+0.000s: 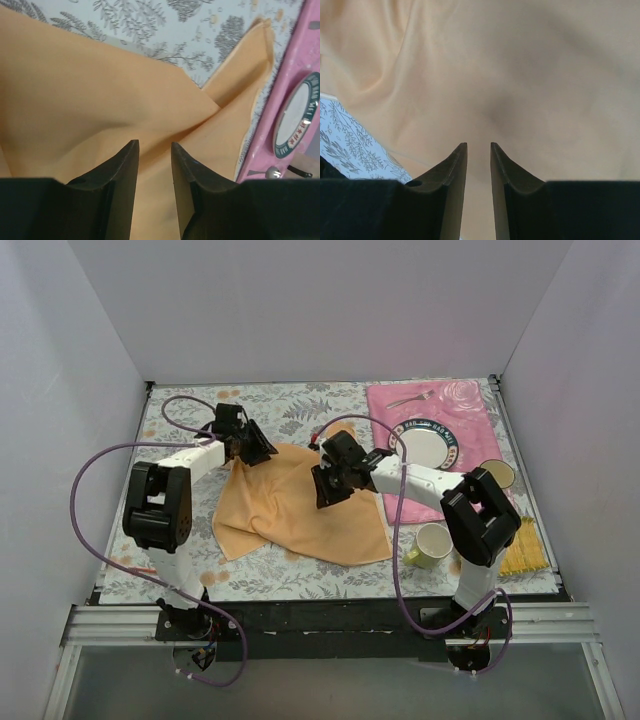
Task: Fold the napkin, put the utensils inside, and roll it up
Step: Flatten the napkin out
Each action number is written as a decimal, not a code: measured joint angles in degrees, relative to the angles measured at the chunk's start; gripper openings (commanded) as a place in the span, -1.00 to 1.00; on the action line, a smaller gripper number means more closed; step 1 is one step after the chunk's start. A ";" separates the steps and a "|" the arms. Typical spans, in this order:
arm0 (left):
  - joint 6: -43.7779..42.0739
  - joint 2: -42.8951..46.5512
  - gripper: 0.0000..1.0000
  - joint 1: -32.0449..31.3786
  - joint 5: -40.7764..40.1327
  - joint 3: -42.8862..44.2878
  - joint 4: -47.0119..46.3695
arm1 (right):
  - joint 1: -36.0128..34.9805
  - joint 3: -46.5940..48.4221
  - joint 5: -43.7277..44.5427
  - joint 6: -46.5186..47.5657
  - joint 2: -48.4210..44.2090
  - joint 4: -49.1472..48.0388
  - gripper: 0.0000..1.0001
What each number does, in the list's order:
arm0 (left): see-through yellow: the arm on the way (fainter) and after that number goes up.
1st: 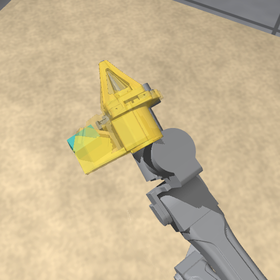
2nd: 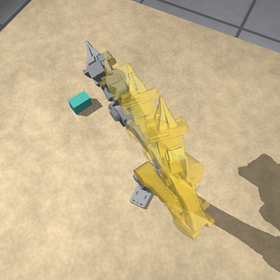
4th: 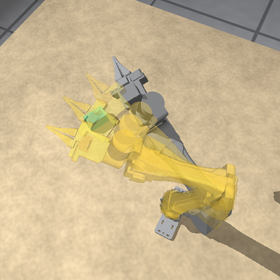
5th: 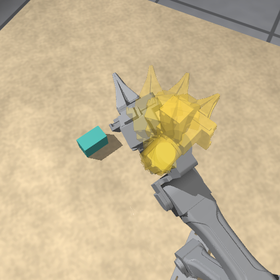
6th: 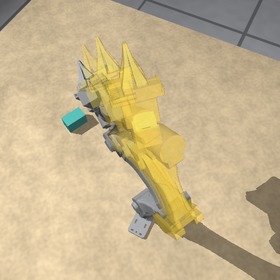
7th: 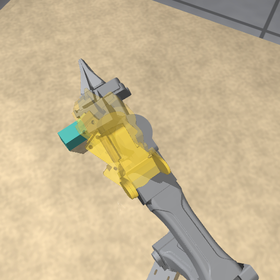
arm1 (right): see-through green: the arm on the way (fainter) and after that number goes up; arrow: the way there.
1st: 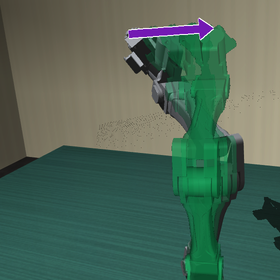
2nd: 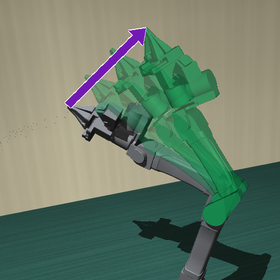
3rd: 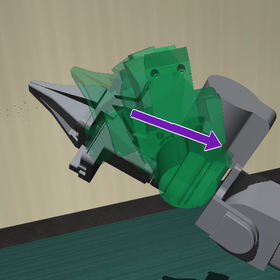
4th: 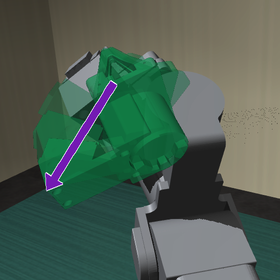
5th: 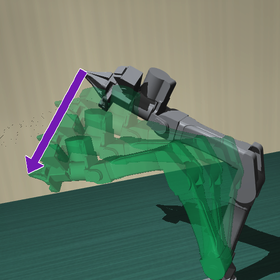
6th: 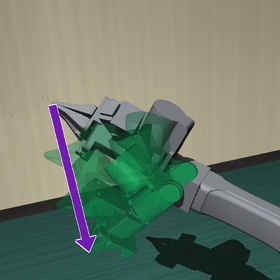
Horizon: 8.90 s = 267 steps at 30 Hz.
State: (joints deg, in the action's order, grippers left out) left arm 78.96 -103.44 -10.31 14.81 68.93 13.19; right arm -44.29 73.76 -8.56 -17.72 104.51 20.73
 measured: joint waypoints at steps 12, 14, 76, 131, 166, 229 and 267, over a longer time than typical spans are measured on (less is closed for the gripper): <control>6.62 -14.36 -0.56 0.09 -5.81 8.50 -0.11 | -3.30 -7.13 0.72 -1.44 0.90 -3.28 -0.35; 7.06 -16.92 -0.56 0.24 -6.19 11.89 -0.50 | -3.08 -7.08 1.42 -1.22 1.22 -3.26 -0.35; 8.39 10.19 -0.86 6.01 -40.26 -16.31 20.06 | 3.17 -9.49 26.21 -30.64 -12.92 22.14 0.07; 5.42 22.49 -1.00 6.49 -36.00 -21.73 19.80 | 0.79 -15.43 30.51 -36.30 -7.54 13.73 -0.16; 8.72 49.48 -1.00 5.53 -35.89 26.49 25.46 | -0.79 24.04 12.59 3.04 -38.53 11.28 -0.97; -2.40 -17.07 0.11 9.40 -19.37 31.17 10.25 | 27.19 55.69 2.21 -1.62 30.93 9.90 0.38; 10.49 20.15 0.00 2.01 -21.29 -13.35 39.12 | 6.01 -10.60 -5.42 0.98 -8.79 21.66 0.08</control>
State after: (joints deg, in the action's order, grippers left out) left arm 89.45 -83.29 -8.29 -6.48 55.57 52.31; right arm -38.28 63.16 -13.98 -16.73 95.72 42.39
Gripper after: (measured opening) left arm 0.477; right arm 0.511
